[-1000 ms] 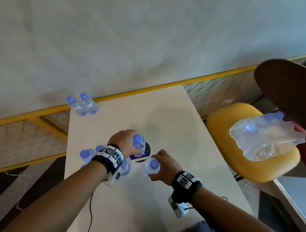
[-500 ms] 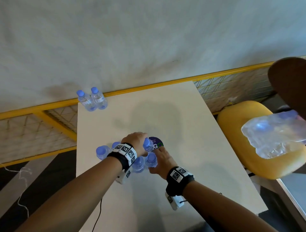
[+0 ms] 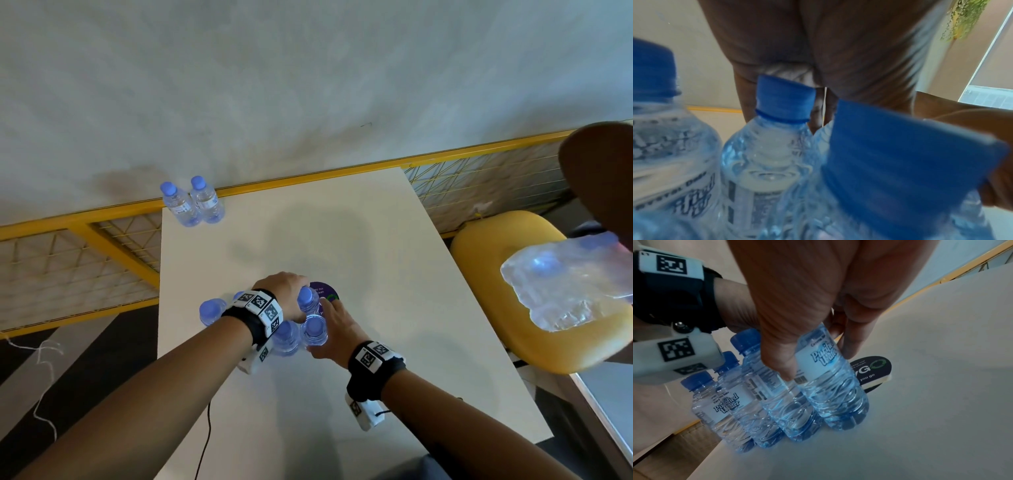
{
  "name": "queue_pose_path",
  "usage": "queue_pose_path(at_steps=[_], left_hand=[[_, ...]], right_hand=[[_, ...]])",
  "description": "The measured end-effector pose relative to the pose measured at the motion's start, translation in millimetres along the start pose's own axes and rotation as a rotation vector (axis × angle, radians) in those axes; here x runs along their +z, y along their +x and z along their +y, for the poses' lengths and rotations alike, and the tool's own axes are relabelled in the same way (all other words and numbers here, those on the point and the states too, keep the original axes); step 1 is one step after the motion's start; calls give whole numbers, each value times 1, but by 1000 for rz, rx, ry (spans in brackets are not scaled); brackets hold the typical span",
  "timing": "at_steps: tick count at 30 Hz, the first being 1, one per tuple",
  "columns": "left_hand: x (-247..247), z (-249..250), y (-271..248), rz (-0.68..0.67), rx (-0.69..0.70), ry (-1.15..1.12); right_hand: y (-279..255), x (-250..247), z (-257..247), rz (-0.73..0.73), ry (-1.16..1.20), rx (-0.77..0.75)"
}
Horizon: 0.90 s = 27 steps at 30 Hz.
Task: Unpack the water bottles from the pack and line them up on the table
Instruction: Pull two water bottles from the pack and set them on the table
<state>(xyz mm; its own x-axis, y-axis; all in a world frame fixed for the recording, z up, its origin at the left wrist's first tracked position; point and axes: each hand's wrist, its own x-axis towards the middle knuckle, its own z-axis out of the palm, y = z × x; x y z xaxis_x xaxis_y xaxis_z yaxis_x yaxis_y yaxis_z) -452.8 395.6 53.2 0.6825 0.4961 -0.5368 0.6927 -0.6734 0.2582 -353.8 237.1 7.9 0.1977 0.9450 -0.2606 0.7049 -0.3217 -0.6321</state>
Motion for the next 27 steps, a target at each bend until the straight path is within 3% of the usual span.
queue_pose_path(at_steps=[6,13,16,20,27], left_hand=[[-8,0,-14,-9,-8,-25],[-34,34,-46,125,64,-106],[-39,81,-53,172,149,-170],[-23,172,-42,129,299,-272],[38,347,5,-156,470,-274]], right_hand=[[-1,-2,3,-15,19,4],[-31,-24,46,-10,151,87],[-67,-53,84,54,207,130],[-124,-106,155,143,220,283],[-221,-222,305,429,228,658]])
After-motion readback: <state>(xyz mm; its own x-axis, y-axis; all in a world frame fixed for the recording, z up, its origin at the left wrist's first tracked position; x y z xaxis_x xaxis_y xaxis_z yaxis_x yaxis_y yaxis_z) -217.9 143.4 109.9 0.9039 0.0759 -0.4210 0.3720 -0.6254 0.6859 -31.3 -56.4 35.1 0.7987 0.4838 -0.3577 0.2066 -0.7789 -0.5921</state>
